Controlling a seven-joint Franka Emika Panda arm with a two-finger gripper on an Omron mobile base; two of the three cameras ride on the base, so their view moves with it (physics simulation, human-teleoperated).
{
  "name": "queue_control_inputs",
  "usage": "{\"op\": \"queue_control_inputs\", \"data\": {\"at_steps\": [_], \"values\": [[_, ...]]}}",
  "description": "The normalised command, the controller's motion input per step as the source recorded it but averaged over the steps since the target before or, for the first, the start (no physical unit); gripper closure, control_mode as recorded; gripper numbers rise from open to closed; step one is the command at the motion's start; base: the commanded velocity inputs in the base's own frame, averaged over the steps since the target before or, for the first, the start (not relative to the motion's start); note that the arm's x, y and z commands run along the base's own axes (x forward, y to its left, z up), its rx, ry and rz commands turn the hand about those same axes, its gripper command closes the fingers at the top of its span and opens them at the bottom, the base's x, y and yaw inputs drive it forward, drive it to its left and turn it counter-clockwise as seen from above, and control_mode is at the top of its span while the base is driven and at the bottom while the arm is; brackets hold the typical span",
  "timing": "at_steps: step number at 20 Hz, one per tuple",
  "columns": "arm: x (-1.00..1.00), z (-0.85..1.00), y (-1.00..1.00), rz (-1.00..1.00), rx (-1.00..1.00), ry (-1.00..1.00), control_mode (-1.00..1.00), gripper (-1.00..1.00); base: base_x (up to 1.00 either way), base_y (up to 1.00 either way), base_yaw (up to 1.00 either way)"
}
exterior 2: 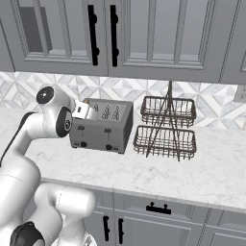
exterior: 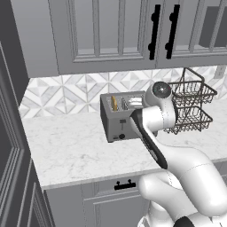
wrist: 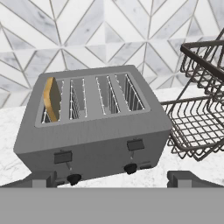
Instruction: Start the toaster. Once the lever pops up, take the bread to the plate on the dining counter.
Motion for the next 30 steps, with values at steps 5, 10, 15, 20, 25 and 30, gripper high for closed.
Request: {"op": "queue_control_inputs", "data": {"at_steps": [5,10,15,20,25,30], "values": [[0.0,0.0,0.0,0.0,0.0,0.0,-1.0,-1.0,0.0,0.0,0.0],[0.0,0.0,0.0,0.0,0.0,0.0,-1.0,-1.0,0.0,0.0,0.0],[0.0,0.0,0.0,0.0,0.0,0.0,-1.0,-1.0,0.0,0.0,0.0],[0.0,0.0,0.0,0.0,0.0,0.0,-1.0,-1.0,0.0,0.0,0.0],[0.0,0.0,0.0,0.0,0.0,0.0,-1.0,-1.0,0.0,0.0,0.0],[0.0,0.0,0.0,0.0,0.0,0.0,-1.0,-1.0,0.0,0.0,0.0]]}}
